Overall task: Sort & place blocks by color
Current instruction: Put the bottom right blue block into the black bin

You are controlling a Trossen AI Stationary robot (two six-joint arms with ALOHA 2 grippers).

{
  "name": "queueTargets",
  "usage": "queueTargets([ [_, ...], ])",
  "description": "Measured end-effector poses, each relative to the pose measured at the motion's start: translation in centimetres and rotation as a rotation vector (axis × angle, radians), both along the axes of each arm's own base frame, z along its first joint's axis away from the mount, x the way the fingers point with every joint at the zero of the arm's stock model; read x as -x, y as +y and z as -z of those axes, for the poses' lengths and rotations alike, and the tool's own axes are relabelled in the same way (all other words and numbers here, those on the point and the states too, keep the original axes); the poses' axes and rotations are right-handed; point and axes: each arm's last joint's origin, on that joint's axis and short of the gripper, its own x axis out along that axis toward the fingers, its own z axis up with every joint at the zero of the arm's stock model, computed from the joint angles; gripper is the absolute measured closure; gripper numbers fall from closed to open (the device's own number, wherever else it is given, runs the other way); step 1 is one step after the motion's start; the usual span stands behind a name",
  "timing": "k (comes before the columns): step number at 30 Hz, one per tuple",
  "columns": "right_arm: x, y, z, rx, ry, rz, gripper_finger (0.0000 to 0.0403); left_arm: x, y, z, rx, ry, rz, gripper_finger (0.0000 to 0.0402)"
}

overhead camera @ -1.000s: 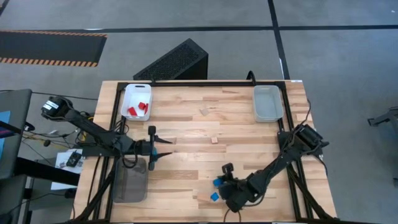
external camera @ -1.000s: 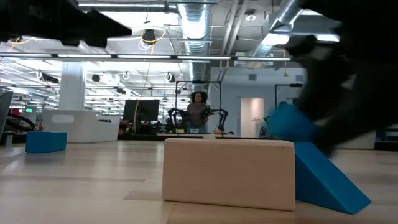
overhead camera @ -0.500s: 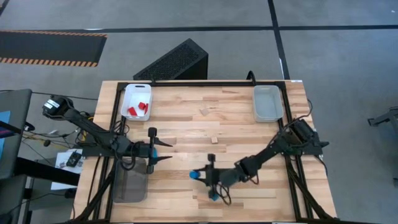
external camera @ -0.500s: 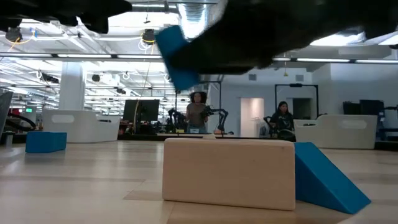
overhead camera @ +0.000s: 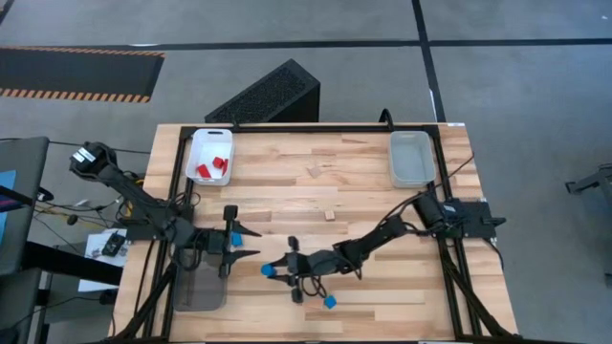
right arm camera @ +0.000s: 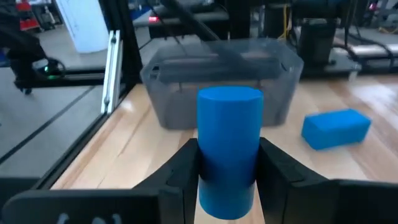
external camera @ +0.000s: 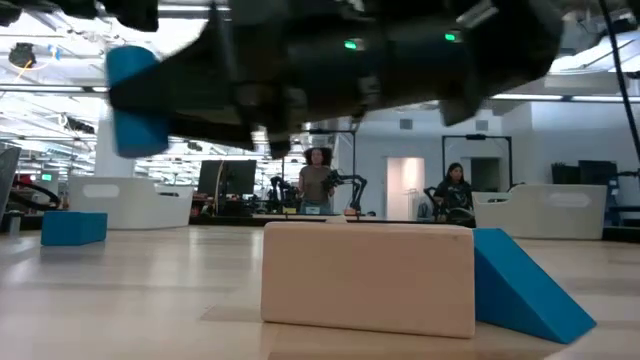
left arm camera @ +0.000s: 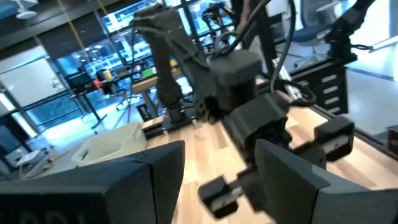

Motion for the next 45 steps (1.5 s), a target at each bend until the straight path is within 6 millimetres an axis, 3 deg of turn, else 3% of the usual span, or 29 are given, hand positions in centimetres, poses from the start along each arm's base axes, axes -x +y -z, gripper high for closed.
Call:
queueTargets([
  [8,-2.5,-0.4,-2.4,0.011,-0.091,0.025,0.0266,0.0,-1.1,-1.2,-0.069,0.103,-0.129,0.0214],
  [14,-3.0,-1.8,-3.9,0.004,-0.121,0.057,0.0268,-0.1,-1.1,-2.4,0.039,0.173,-0.262,0.0214],
  [26,-3.1,-3.5,-4.7,0.038,-0.087,0.175,0.0265,1.4,0.0,-3.2,0.164,0.284,-0.268,0.0214],
  [30,-2.5,-3.6,-6.1,0.117,-0.038,0.354,0.0265,2.9,0.9,-1.9,0.183,0.292,-0.256,0.0214],
  [35,-2.2,-3.6,-7.0,0.127,-0.033,0.382,0.0263,3.2,1.2,0.0,0.131,0.193,-0.182,0.0214],
  [39,-2.1,-3.4,-6.8,0.200,-0.010,0.364,0.0266,3.1,1.0,-0.3,0.145,0.091,-0.143,0.0213],
  [45,-2.1,-3.3,-6.9,0.262,-0.020,0.352,0.0263,3.1,1.1,-0.3,0.170,0.086,-0.152,0.0194],
])
